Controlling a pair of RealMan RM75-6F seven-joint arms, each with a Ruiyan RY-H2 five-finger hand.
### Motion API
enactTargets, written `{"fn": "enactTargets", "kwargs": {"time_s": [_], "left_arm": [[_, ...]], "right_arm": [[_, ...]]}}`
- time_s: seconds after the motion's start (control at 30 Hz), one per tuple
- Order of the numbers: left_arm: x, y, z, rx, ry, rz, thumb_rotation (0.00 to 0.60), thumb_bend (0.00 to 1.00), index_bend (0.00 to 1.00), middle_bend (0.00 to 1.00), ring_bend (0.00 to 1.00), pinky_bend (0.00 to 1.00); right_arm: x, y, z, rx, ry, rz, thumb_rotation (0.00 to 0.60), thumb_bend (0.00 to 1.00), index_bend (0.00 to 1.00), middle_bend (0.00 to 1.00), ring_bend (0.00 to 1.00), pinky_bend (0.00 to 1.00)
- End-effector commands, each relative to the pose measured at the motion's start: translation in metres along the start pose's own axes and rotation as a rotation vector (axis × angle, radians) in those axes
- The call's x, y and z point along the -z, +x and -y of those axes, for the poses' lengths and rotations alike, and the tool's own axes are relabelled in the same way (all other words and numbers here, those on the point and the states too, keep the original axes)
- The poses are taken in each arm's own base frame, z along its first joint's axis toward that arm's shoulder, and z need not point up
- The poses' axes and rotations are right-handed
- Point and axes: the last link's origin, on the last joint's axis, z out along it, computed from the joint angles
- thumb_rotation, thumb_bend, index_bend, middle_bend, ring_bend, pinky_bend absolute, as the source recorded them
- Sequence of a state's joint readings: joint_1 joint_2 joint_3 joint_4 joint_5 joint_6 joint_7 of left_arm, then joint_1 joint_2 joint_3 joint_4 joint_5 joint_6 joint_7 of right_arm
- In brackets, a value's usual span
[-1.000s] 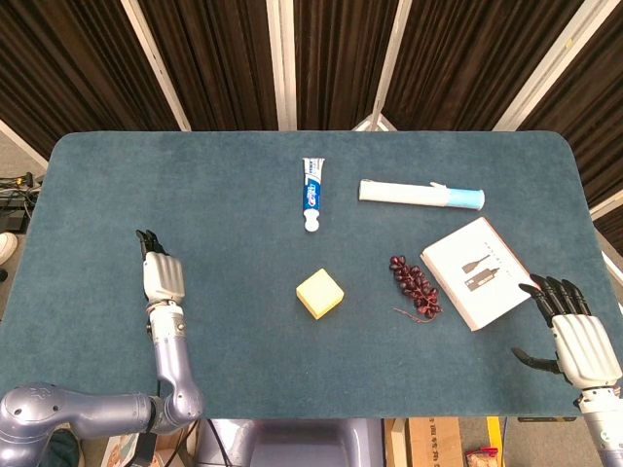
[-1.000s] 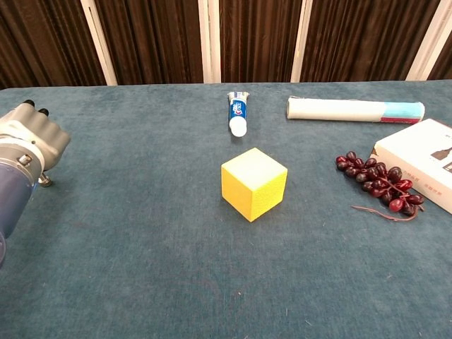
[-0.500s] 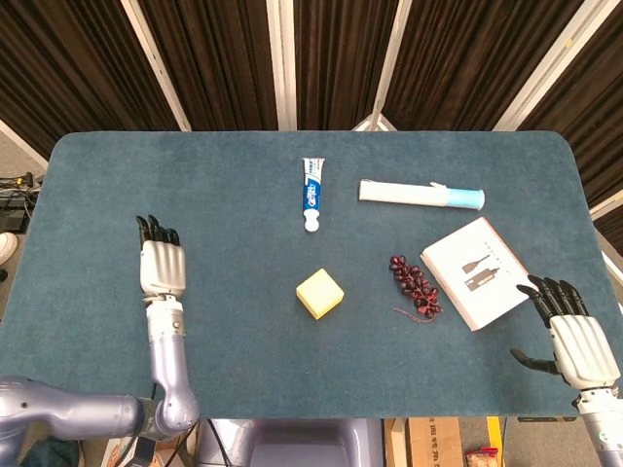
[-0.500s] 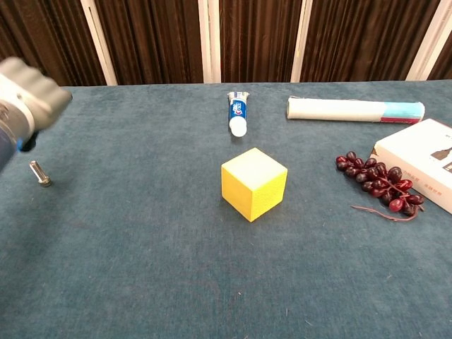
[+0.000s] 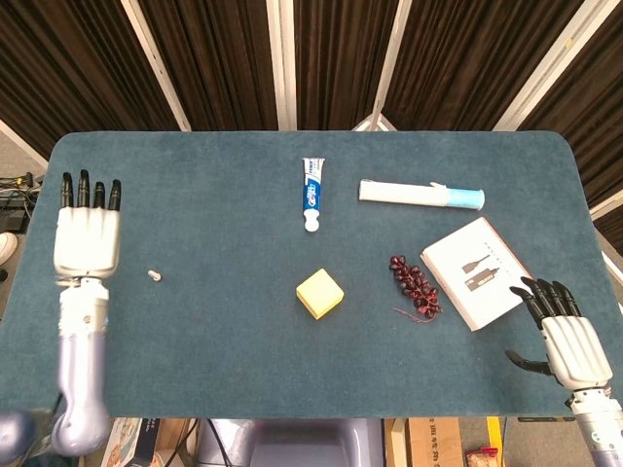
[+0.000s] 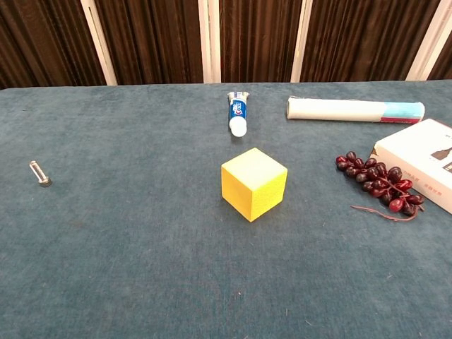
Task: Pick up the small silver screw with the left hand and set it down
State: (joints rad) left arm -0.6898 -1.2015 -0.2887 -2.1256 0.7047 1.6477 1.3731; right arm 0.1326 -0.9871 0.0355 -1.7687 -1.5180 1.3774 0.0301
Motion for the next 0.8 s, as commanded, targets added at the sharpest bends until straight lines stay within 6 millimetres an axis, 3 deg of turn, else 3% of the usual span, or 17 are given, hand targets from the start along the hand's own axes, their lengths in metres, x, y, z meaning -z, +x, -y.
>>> {"fn": "enactTargets", "kwargs": {"time_s": [0.03, 0.13, 0.27, 0.5, 0.8], "left_arm": [[0.052, -0.033, 0.047, 0.208, -0.088, 0.011, 0.6, 0.48, 0.1, 0.13, 0.0, 0.0], [0.076, -0.065, 0.074, 0.249, -0.067, 0.035, 0.6, 0.48, 0.1, 0.13, 0.0, 0.0], [0.093, -0.091, 0.094, 0.338, -0.051, 0.047, 0.6, 0.48, 0.08, 0.12, 0.0, 0.0], [0.109, -0.123, 0.107, 0.464, -0.056, 0.086, 0.6, 0.48, 0.05, 0.11, 0.0, 0.0], [0.111, -0.119, 0.121, 0.539, -0.032, 0.007, 0.6, 0.47, 0.02, 0.11, 0.0, 0.0]], "right_arm": [[0.001, 0.001, 0.001, 0.002, 0.002, -0.007, 0.6, 0.15, 0.19, 0.11, 0.06, 0.0], [0.001, 0.002, 0.0, 0.005, -0.001, -0.022, 0.6, 0.15, 0.19, 0.11, 0.06, 0.0], [0.001, 0.005, -0.002, 0.022, -0.011, -0.052, 0.6, 0.15, 0.19, 0.11, 0.06, 0.0], [0.003, 0.008, -0.004, 0.025, -0.014, -0.085, 0.6, 0.15, 0.19, 0.11, 0.06, 0.0], [0.003, 0.012, -0.006, 0.014, -0.02, -0.11, 0.6, 0.15, 0.19, 0.11, 0.06, 0.0]]}}
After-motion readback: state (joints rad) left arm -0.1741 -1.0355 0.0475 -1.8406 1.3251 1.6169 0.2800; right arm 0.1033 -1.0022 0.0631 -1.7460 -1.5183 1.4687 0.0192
